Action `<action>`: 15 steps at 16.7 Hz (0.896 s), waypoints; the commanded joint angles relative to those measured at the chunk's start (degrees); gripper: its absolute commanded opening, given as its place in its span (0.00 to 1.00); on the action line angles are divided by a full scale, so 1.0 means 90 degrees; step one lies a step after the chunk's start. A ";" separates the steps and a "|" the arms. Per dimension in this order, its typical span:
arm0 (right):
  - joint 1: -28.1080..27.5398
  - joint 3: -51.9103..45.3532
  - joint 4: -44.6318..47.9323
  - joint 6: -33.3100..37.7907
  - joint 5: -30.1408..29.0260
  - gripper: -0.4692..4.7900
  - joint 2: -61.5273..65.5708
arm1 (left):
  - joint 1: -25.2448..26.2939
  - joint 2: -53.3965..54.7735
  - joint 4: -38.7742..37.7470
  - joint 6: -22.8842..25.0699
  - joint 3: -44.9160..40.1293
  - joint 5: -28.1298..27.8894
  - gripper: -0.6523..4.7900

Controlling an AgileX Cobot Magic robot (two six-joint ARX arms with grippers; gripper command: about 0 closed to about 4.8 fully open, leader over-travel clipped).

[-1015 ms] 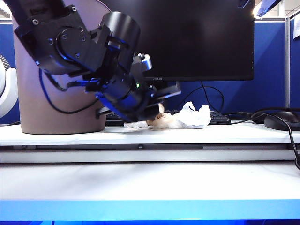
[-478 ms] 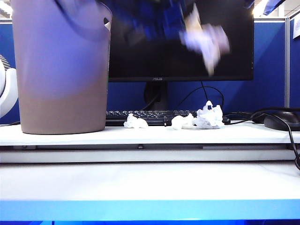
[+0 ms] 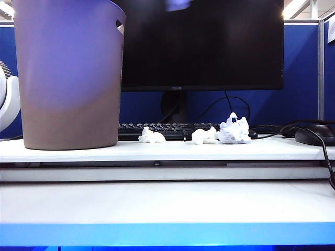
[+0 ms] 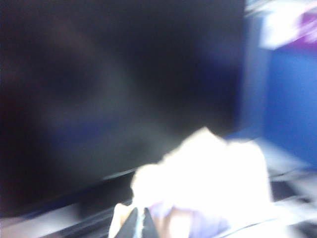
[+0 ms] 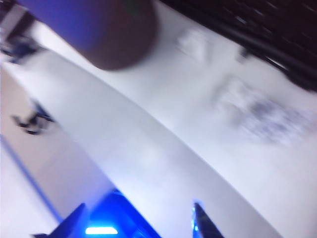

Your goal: Pick up all paper balls from the table and place them in the pink trash can.

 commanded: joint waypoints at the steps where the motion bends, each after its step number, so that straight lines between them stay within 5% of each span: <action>1: 0.0007 0.0022 0.0651 0.0015 -0.1151 0.53 -0.0044 | 0.0002 -0.0447 -0.0748 0.0918 0.0066 -0.1836 0.11; 3: 0.0007 0.0022 0.1248 0.0046 -0.1428 0.34 -0.0044 | 0.0138 -0.0661 -0.1117 0.1270 0.0066 -0.2686 0.11; 5: 0.0007 0.0022 0.1768 0.0277 -0.1846 0.15 -0.0049 | 0.0568 -0.0690 -0.1331 0.1226 0.0063 -0.2691 0.11; 7: 0.0007 0.0022 0.1899 0.0296 -0.2030 0.12 -0.0061 | 0.1314 -0.0687 -0.1438 0.0925 0.0061 -0.2329 0.11; 10: 0.0007 0.0022 0.1982 0.0267 -0.1523 0.13 -0.0051 | 0.1596 -0.0687 -0.1440 0.0675 0.0061 -0.1916 0.60; 11: 0.0007 0.0017 0.2081 0.0243 -0.0950 0.19 0.0007 | 0.1596 -0.0687 -0.1438 0.0680 0.0061 -0.1851 0.63; 12: 0.0002 0.0010 0.2164 0.0206 -0.0051 0.50 0.0238 | 0.1574 -0.0687 -0.1447 0.0675 0.0061 -0.1557 0.63; 14: -0.0002 0.0005 0.2103 -0.0141 0.0576 0.96 0.0772 | 0.1571 -0.0695 -0.1520 0.0512 0.0078 -0.1287 0.63; 15: -0.0002 -0.0002 0.2210 -0.0306 0.1061 1.00 0.1353 | 0.1571 -0.0697 -0.1630 0.0248 0.0119 -0.0821 0.63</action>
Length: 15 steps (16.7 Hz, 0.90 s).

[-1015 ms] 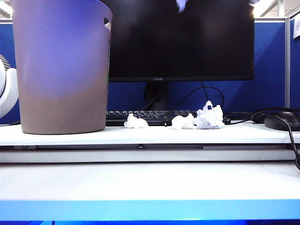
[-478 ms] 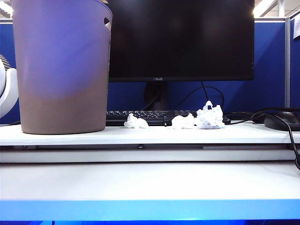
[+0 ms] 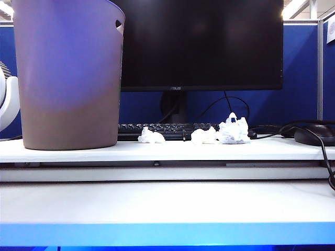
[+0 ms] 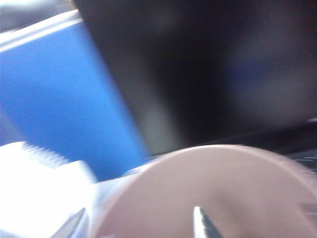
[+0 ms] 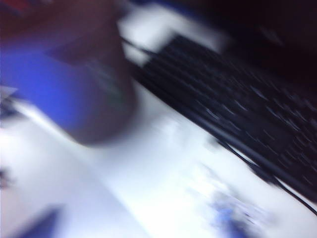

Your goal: Pick up all paper balls from the table and place them in the pink trash can.

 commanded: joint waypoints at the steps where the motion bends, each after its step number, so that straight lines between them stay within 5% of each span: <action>1: 0.0007 -0.0022 0.0219 -0.0442 0.1122 1.00 0.1137 | -0.0015 -0.0027 -0.0172 -0.0610 0.0087 0.1207 0.63; 3: 0.0007 -0.0022 0.0427 -0.0435 0.2057 1.00 0.2125 | -0.0015 -0.0034 -0.0469 -0.0588 0.0087 0.1656 0.63; 15: 0.0012 -0.0024 0.0461 -0.0238 0.2426 1.00 0.3378 | -0.0012 -0.0102 -0.0398 -0.0391 0.0087 0.1511 0.63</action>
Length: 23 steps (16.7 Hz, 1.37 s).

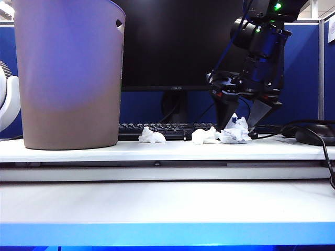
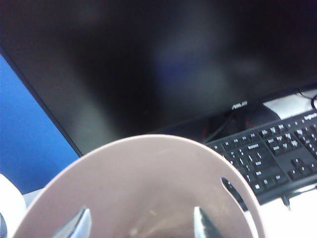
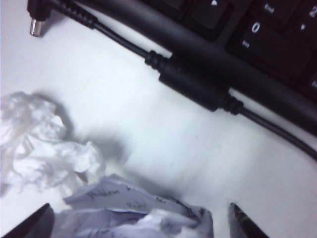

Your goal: Pick up all paper balls from the table and place them in the pink trash can.

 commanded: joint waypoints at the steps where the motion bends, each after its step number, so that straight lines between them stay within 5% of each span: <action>1: 0.0007 0.0036 -0.0010 0.0041 -0.0012 0.89 -0.0024 | -0.0005 -0.0029 0.0153 0.0029 0.0024 -0.0022 0.63; 2: 0.0007 0.0036 -0.0034 0.0041 -0.0102 0.55 -0.0024 | -0.0005 -0.0051 0.0126 0.0034 0.0024 -0.0022 0.63; 4: 0.0007 0.0036 -0.0063 0.0041 -0.0197 0.32 -0.0024 | -0.0005 -0.0068 0.0124 0.0034 0.0024 -0.0044 0.63; 5: 0.0007 0.0036 -0.0083 0.0039 -0.0197 0.07 -0.0027 | -0.0005 -0.0107 0.0100 0.0029 0.0024 -0.0044 0.63; 10: 0.0007 0.0537 -0.0223 0.0032 -0.0306 0.09 -0.0556 | -0.0005 -0.0301 -0.0486 -0.0146 0.0024 0.0041 0.63; 14: 0.0119 0.1919 0.0330 0.0432 -0.3189 0.09 -0.1518 | -0.0005 -0.0449 -0.0969 -0.0265 0.0024 -0.0279 0.63; 16: 0.0602 0.2662 0.0668 0.0520 -0.3509 0.09 -0.1530 | -0.0005 -0.0617 -0.1025 -0.0262 0.0024 -0.0588 0.63; 19: 0.1739 0.2773 0.1639 0.0595 -0.3509 0.09 -0.1304 | -0.0005 -0.1307 -0.1064 -0.0262 0.0024 0.0481 0.34; 23: 0.2538 0.2771 0.2550 0.0726 -0.3458 0.09 -0.0695 | -0.0005 -0.2361 -0.1095 -0.0340 0.0024 0.2013 0.25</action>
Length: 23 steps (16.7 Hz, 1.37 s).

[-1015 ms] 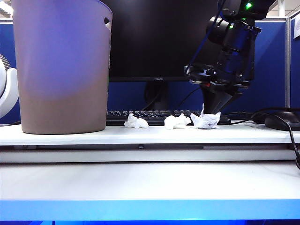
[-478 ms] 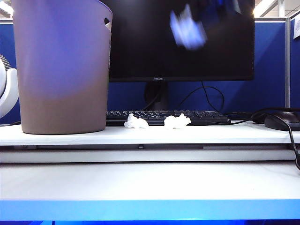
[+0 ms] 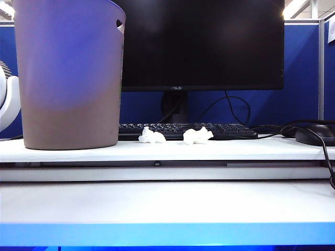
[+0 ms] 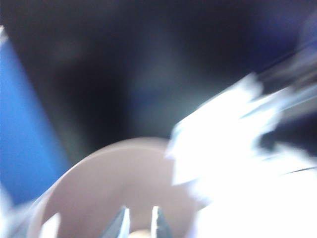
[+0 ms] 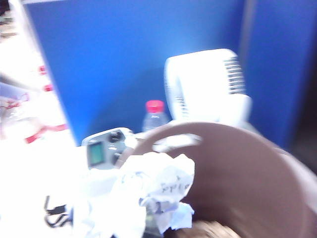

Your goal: Pick up all paper balls from the table and place them in the pink trash can.

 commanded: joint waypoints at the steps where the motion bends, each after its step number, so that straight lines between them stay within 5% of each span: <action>1: 0.0345 0.0012 0.0976 0.0027 0.0029 0.09 0.0350 | -0.0002 -0.0515 -0.0002 -0.0192 0.0024 0.0602 0.25; 3: 0.0464 0.0015 0.1530 0.0032 0.0517 0.16 0.0709 | -0.0002 -0.0947 -0.0236 -0.0284 0.0022 0.0697 0.13; 5: 0.0457 0.0015 0.1498 0.0068 0.0610 0.77 0.0699 | -0.0002 -0.1098 -0.0551 -0.0148 0.0022 0.0695 0.11; 6: 0.0369 0.0015 0.1447 0.0279 0.0583 0.91 0.0614 | -0.0002 -0.1105 -0.0675 -0.0163 0.0017 0.0699 0.11; 8: 0.0270 0.0015 0.1095 0.0296 0.0644 0.91 0.0335 | -0.0002 -0.1008 -0.0714 -0.0175 0.0002 0.0782 0.11; 11: -0.0262 0.0015 -0.0039 -0.0168 0.2477 0.91 -0.0534 | -0.0002 -0.0318 -0.0680 -0.0381 0.0002 0.2557 0.11; 13: -0.1001 0.0015 -0.1836 -0.0364 0.3169 0.91 -0.1418 | -0.0335 0.0967 -0.0386 -0.0763 0.0002 0.3201 0.11; 16: -0.1695 0.0000 -0.4041 -0.0508 0.3480 0.91 -0.2181 | -0.1168 0.2596 0.1010 -0.0872 0.0007 0.1515 0.11; 19: -0.1821 -0.0107 -0.5430 -0.0622 0.3893 0.91 -0.2718 | -0.1253 0.4243 0.1970 -0.1139 0.0010 0.1382 0.12; 23: -0.1821 -0.0255 -0.5535 -0.0508 0.4036 0.91 -0.3143 | -0.1263 0.5807 0.2560 -0.1139 0.0012 0.1387 0.41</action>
